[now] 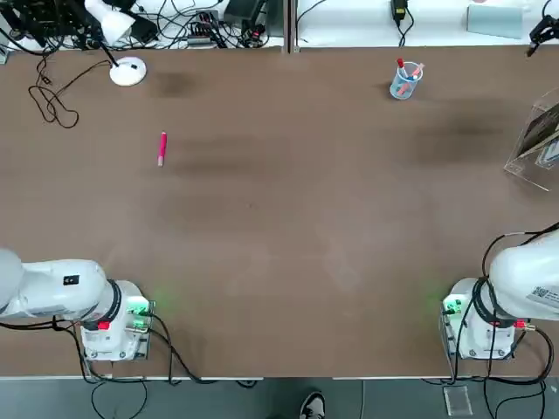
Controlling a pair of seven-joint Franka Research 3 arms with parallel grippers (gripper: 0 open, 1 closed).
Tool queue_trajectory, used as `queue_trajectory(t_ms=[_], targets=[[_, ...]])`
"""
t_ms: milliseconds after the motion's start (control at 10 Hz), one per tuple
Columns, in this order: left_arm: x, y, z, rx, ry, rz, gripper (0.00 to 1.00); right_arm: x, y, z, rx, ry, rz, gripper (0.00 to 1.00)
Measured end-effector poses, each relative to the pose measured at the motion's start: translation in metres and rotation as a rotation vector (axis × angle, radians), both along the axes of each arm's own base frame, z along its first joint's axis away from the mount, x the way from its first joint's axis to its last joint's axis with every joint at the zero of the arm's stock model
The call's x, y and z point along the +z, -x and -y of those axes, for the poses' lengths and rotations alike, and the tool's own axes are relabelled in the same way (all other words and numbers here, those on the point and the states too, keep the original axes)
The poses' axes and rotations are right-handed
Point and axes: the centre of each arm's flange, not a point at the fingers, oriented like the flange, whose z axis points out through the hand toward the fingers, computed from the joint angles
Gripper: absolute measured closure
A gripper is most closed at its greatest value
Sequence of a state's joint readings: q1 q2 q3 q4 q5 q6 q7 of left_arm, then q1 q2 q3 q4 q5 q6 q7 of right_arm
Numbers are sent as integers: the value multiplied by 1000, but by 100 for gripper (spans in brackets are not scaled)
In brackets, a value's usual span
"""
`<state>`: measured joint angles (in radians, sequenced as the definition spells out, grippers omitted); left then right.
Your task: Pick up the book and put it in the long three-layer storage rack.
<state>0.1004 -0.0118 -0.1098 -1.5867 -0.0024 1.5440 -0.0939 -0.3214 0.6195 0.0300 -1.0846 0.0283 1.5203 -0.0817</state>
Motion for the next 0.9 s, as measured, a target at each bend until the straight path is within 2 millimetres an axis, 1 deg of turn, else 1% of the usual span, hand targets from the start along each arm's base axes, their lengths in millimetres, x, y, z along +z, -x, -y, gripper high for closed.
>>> queue_trajectory(t_ms=[200,400,600,900], targets=[[-3,2,0,0,0,-22,1,1,-3,-8,33,16,5,0],[-8,0,0,0,1,-37,1,2,-9,-24,68,31,13,0],[-12,-2,0,0,2,-45,1,3,-18,-52,108,43,24,0],[-13,-2,-1,0,2,-47,1,3,-28,-104,113,61,30,0]])
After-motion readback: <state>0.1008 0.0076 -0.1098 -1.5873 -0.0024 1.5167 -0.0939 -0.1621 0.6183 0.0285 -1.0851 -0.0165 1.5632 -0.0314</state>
